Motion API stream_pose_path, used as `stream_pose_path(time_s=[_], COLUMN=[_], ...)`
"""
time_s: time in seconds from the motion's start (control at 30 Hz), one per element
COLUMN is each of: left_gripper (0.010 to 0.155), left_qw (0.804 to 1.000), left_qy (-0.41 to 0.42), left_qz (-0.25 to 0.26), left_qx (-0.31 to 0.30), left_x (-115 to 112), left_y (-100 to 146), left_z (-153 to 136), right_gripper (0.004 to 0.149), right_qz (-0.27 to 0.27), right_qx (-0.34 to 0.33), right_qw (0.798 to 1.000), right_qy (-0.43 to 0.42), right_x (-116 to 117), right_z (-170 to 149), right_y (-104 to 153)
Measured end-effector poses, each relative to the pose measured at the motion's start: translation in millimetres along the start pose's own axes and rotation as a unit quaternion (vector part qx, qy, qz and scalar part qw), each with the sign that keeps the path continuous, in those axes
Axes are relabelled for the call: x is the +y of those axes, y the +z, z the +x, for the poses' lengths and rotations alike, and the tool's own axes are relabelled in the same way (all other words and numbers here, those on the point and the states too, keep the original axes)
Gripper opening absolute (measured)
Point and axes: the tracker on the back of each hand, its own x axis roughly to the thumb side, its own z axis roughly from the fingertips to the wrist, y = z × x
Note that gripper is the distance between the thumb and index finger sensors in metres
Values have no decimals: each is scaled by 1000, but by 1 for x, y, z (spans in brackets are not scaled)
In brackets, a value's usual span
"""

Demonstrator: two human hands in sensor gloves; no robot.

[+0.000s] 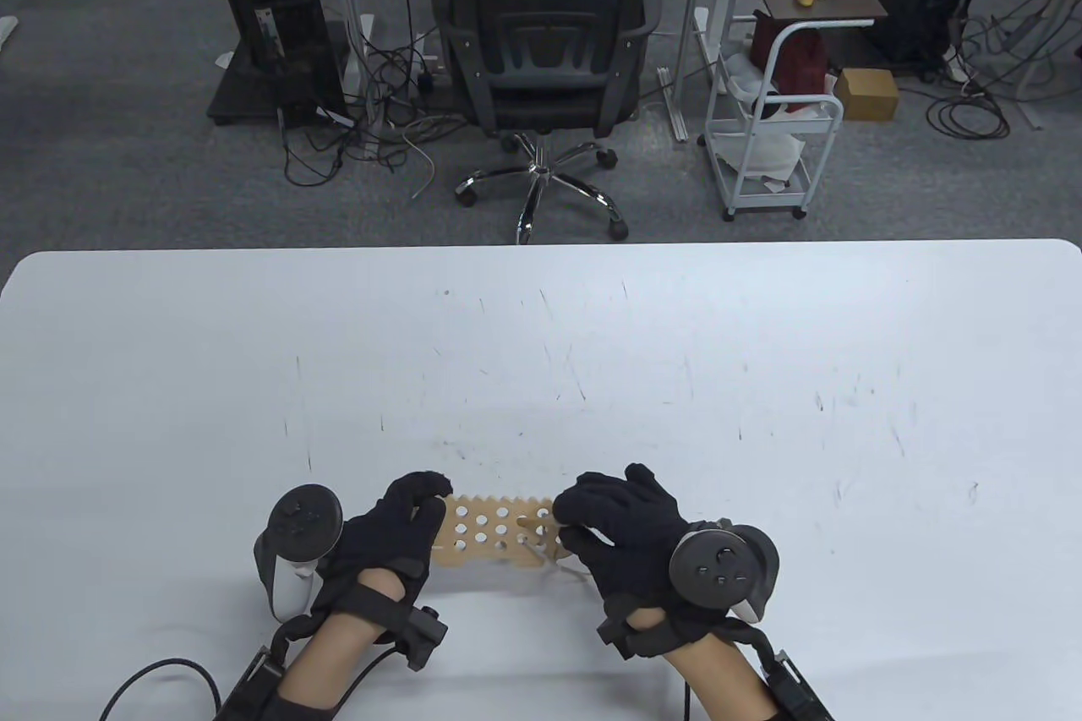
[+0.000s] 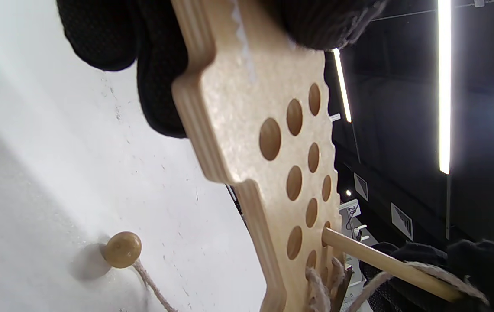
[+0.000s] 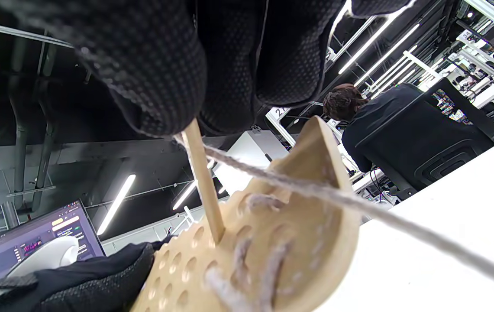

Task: Thread rope through all holes on crocodile lacing toy

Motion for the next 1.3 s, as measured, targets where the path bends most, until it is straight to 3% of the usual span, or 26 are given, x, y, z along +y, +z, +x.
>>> stream_pose_path(time_s=[0.37, 0.7, 1.3], left_gripper=[52, 52, 53], left_qw=[1000, 999, 996], left_qy=[-1, -4, -10], left_qz=[6, -21, -45], left_qx=[-8, -44, -71], left_x=[1, -7, -16], left_y=[1, 1, 2], left_z=[1, 6, 12], right_gripper=[36, 35, 65], right_qz=[-2, 17, 51], right_qx=[-4, -5, 6], right_qw=[1000, 1000, 997], right_qy=[-14, 0, 59], right_x=[2, 9, 23], right_z=[1, 2, 1], right_y=[0, -1, -2])
